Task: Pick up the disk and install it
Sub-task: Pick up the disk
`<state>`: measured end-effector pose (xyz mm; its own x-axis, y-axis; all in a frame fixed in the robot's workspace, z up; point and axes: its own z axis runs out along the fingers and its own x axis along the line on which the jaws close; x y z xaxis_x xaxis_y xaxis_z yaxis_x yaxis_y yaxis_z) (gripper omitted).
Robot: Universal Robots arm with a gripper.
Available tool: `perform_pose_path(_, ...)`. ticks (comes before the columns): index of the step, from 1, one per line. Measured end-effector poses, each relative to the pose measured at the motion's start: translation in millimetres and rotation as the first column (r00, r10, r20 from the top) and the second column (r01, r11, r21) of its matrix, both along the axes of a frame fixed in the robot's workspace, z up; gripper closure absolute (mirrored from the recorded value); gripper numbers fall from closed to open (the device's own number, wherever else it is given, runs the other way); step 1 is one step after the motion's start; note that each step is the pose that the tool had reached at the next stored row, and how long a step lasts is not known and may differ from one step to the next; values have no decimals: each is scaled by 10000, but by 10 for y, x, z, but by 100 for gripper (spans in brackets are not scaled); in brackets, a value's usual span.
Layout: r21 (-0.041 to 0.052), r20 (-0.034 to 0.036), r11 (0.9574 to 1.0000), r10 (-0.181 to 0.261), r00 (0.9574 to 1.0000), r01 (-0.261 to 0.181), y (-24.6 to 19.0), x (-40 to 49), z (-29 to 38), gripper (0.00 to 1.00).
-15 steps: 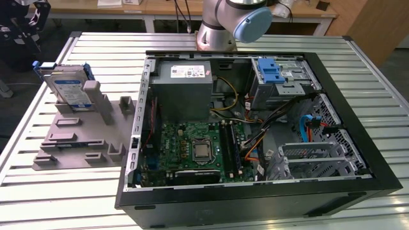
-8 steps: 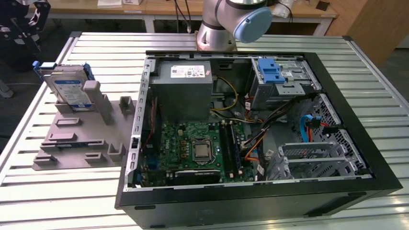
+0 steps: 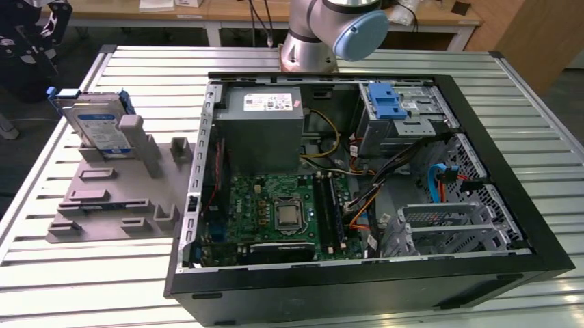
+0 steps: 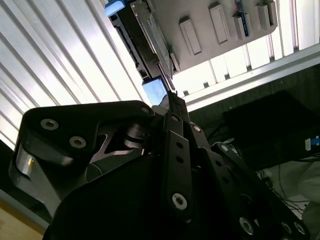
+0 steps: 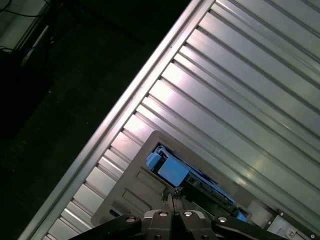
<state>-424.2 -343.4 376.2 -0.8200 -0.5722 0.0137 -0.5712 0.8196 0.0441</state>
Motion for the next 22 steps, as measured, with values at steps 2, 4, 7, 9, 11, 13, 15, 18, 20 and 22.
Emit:
perform_pose_path(2,0,0,10000,26,10000,-26,0,0,0,89)
perform_pose_path(4,0,0,10000,50,10000,-50,0,0,0,89)
perform_pose_path(7,-1,0,10000,100,10000,-100,0,0,0,89)
perform_pose_path(9,-1,0,9999,140,9999,-140,0,0,0,89)
perform_pose_path(11,-1,0,9998,180,9998,-180,0,0,0,89)
perform_pose_path(13,-1,0,9998,218,9998,-218,0,0,0,89)
perform_pose_path(15,-1,0,9997,260,9997,-260,0,0,0,89)
perform_pose_path(18,-1,0,9994,332,9994,-332,0,0,0,89)
perform_pose_path(20,0,0,9992,402,9992,-402,0,0,0,89)
perform_pose_path(22,0,0,9987,500,9987,-500,0,0,0,89)
